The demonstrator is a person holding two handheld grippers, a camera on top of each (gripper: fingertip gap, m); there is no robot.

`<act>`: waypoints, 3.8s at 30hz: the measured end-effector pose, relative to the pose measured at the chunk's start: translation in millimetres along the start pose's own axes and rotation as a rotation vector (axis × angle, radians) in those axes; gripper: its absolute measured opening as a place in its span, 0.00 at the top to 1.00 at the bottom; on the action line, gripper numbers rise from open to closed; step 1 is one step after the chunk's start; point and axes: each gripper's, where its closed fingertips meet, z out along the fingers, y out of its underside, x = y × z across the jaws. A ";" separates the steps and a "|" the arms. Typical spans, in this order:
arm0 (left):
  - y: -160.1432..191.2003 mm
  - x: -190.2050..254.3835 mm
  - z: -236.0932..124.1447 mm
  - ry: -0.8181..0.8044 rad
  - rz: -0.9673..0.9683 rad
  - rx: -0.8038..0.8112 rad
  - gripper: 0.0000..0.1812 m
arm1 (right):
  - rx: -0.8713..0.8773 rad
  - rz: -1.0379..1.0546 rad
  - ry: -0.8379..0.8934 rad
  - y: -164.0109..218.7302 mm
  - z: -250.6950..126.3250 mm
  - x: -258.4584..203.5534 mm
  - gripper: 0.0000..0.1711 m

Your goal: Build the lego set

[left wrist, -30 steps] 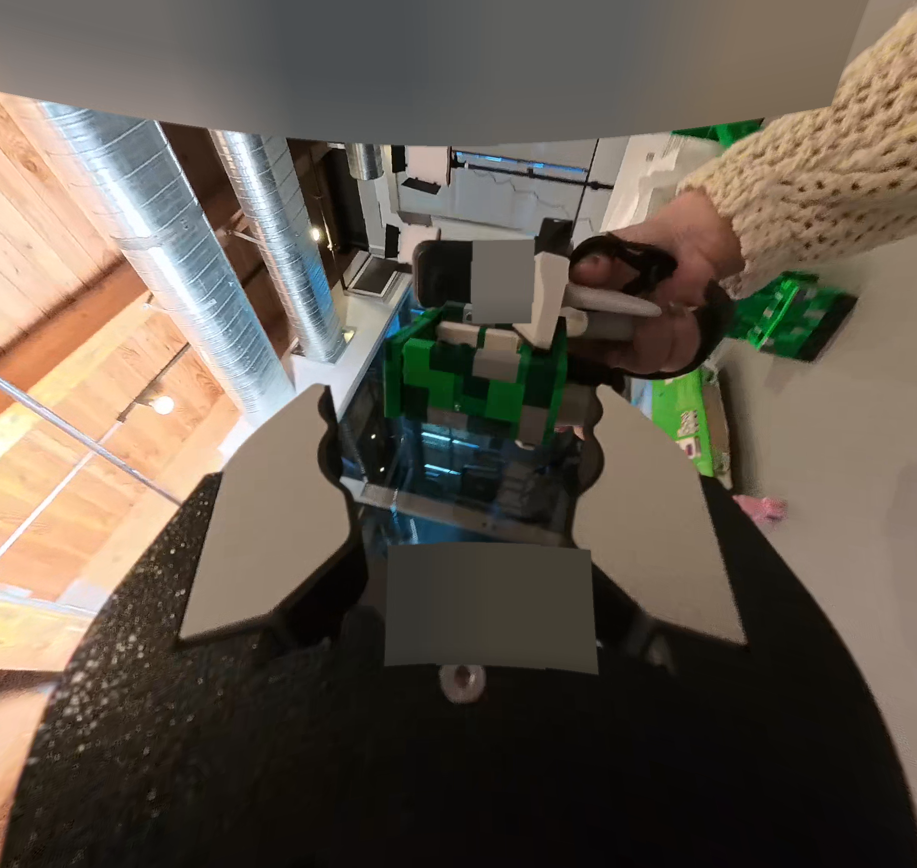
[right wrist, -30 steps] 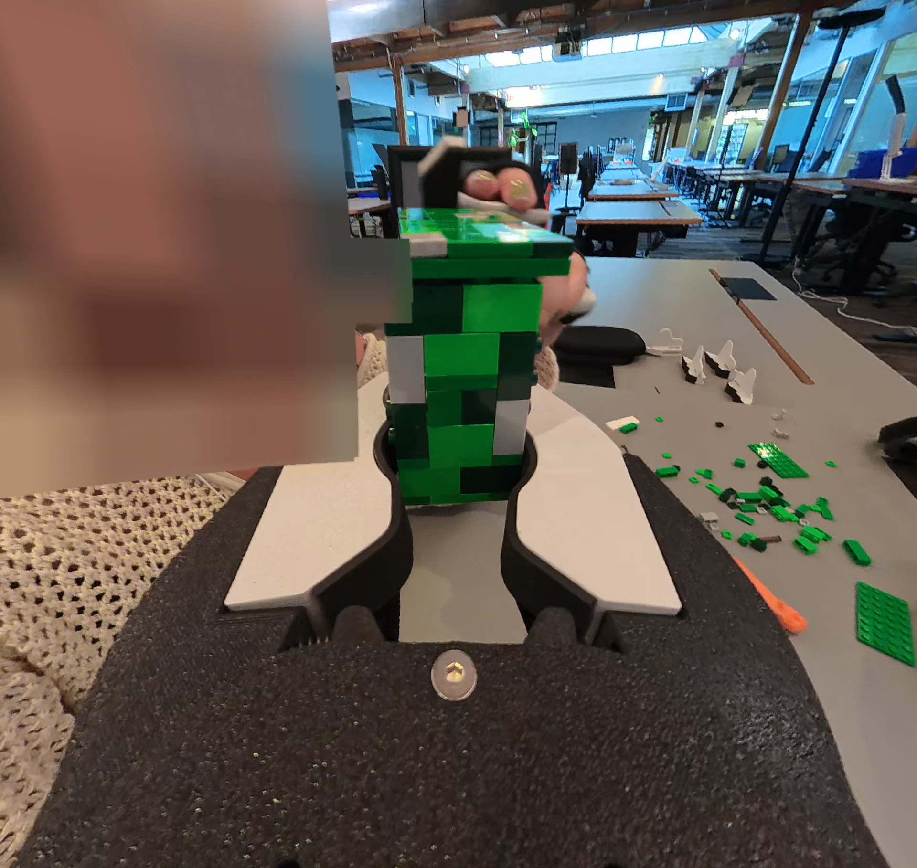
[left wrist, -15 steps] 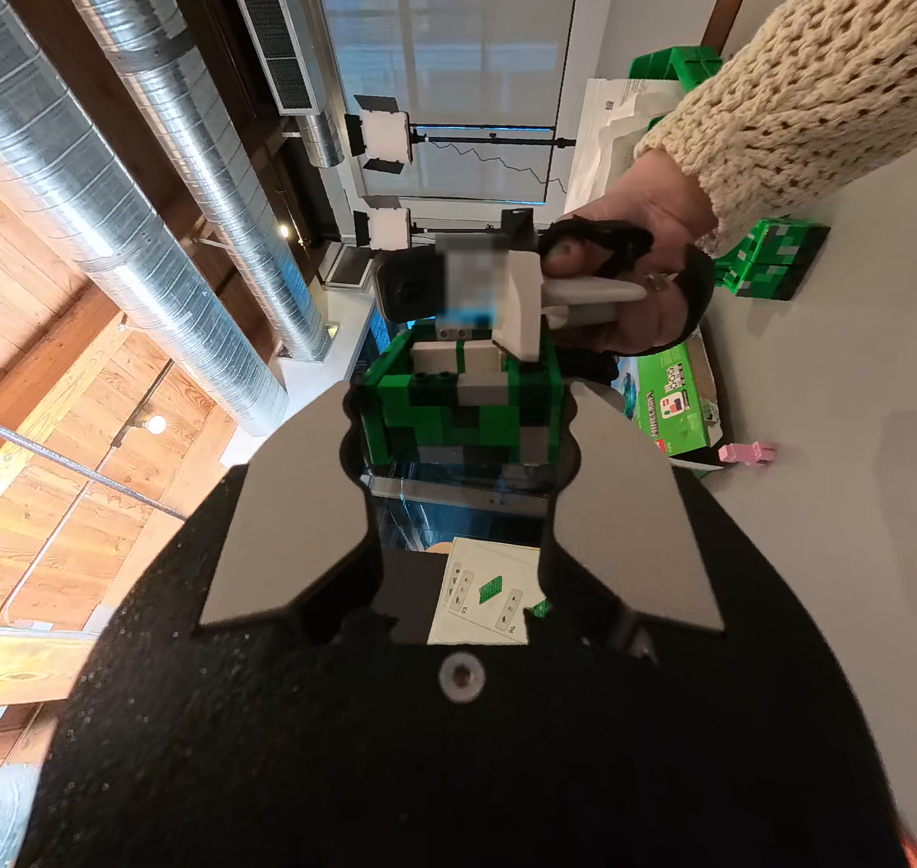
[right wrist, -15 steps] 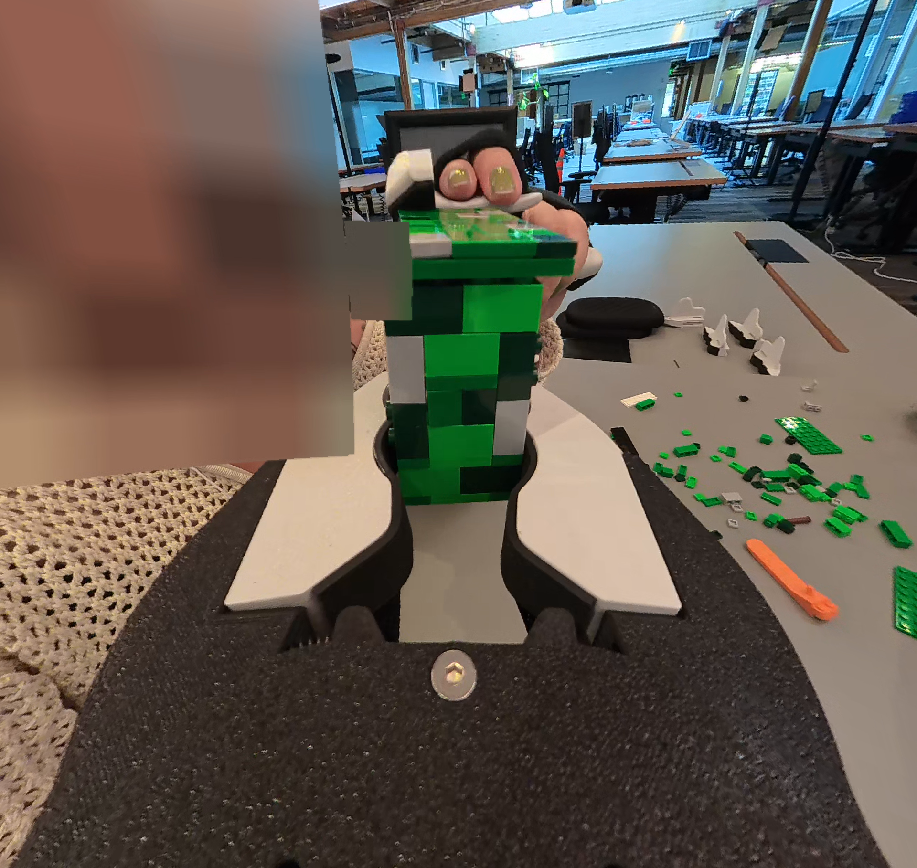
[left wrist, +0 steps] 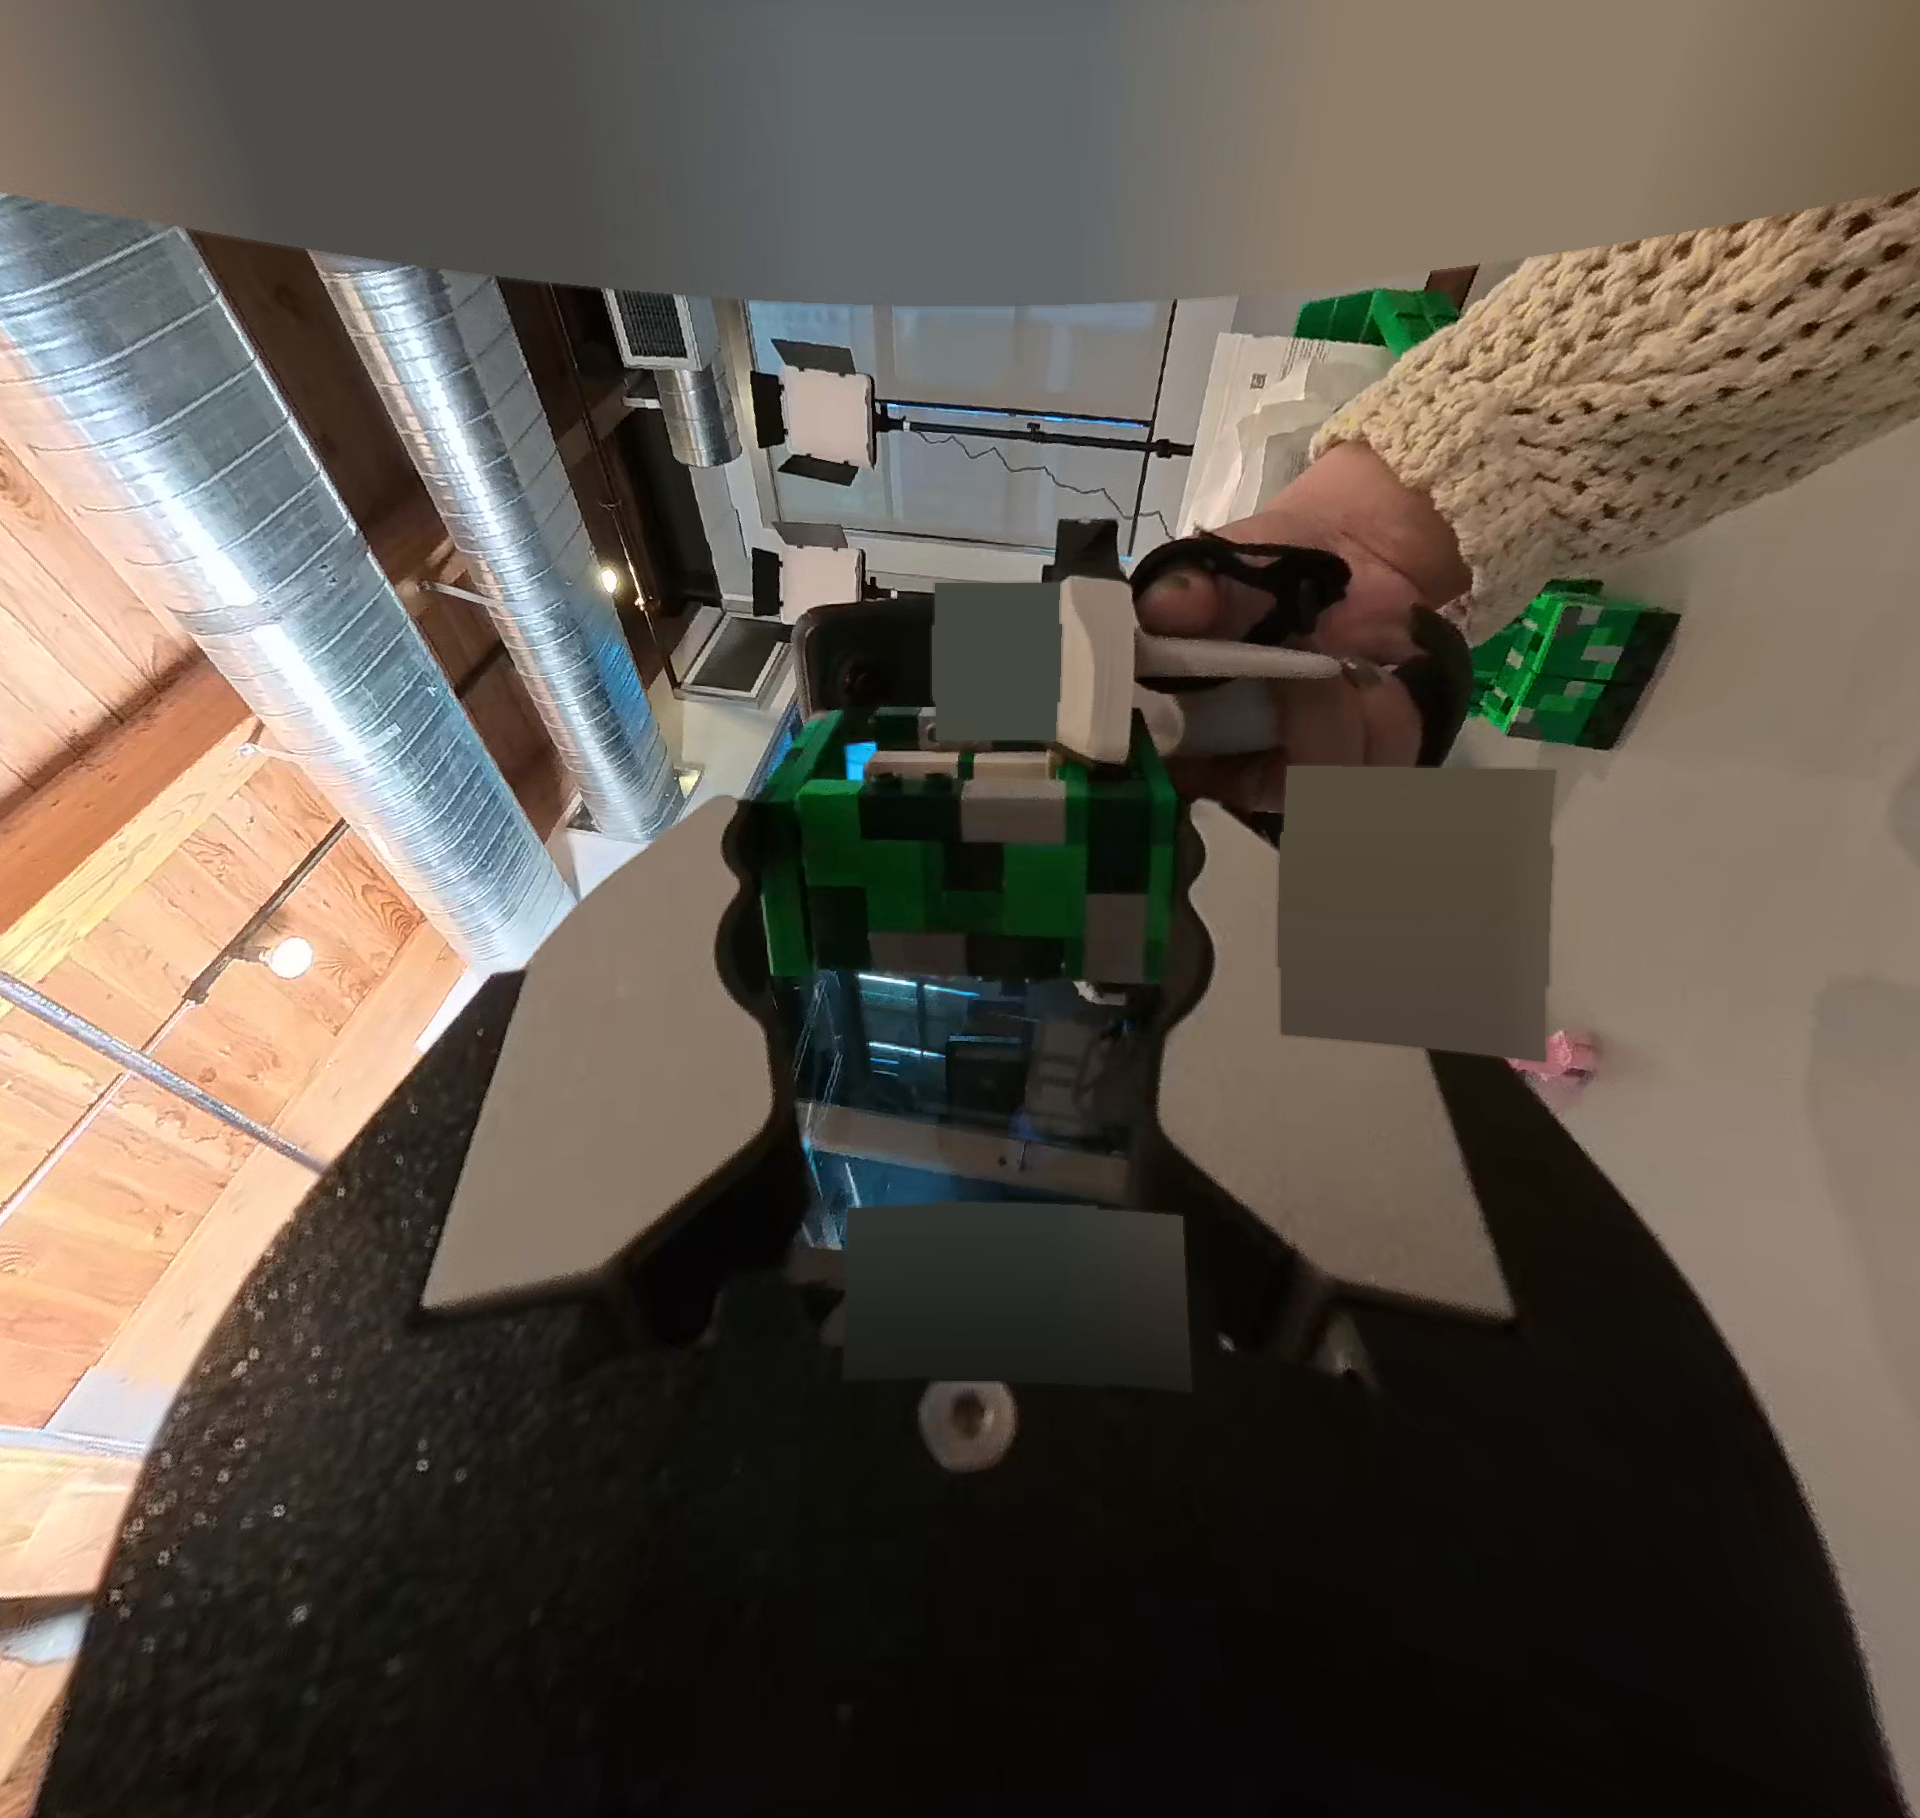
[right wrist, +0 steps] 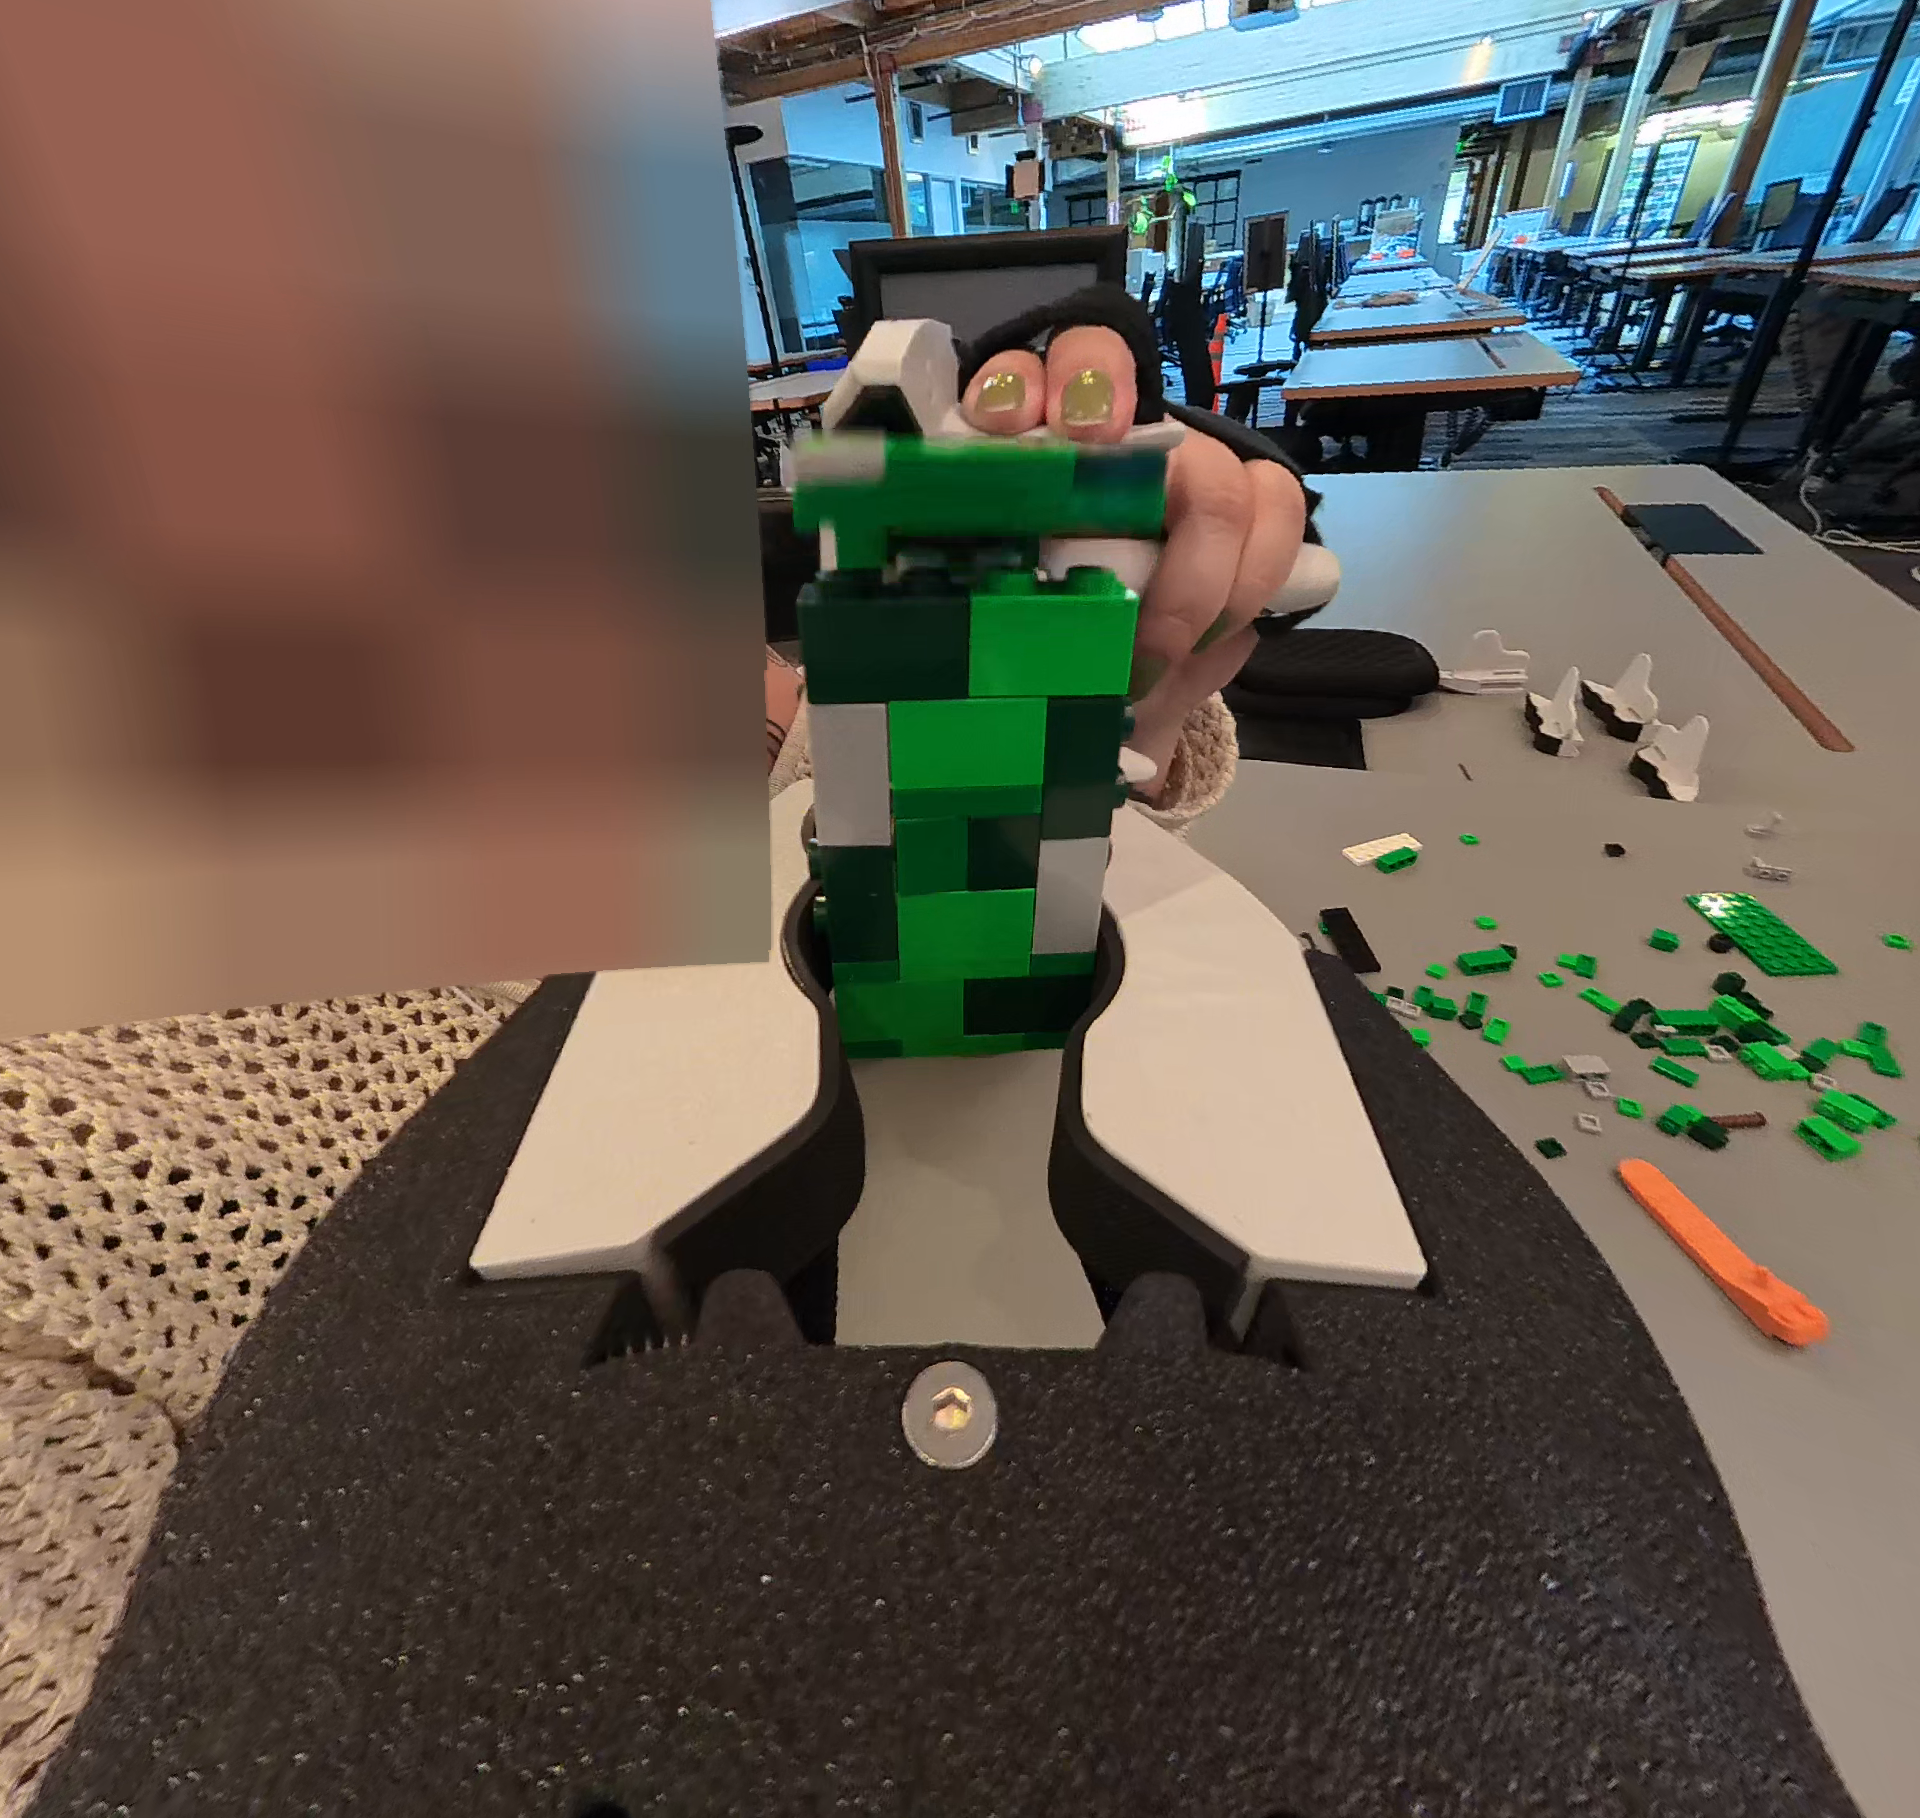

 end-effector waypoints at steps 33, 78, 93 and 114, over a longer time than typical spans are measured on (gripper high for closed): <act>-3.1 3.2 -3.2 0.058 -0.062 0.034 0.59 | -0.066 -0.010 0.007 8.0 6.2 -2.5 0.76; 1.7 4.6 0.8 0.045 0.002 -0.019 0.59 | 0.013 0.011 -0.027 -0.5 -3.0 -2.9 0.76; 16.1 3.3 3.2 0.016 -0.016 -0.065 0.52 | 0.061 -0.076 0.071 -5.7 -3.6 14.0 0.76; 64.0 154.4 -93.9 0.083 -1.299 -0.371 0.58 | 0.030 0.089 0.049 139.3 28.2 53.7 0.76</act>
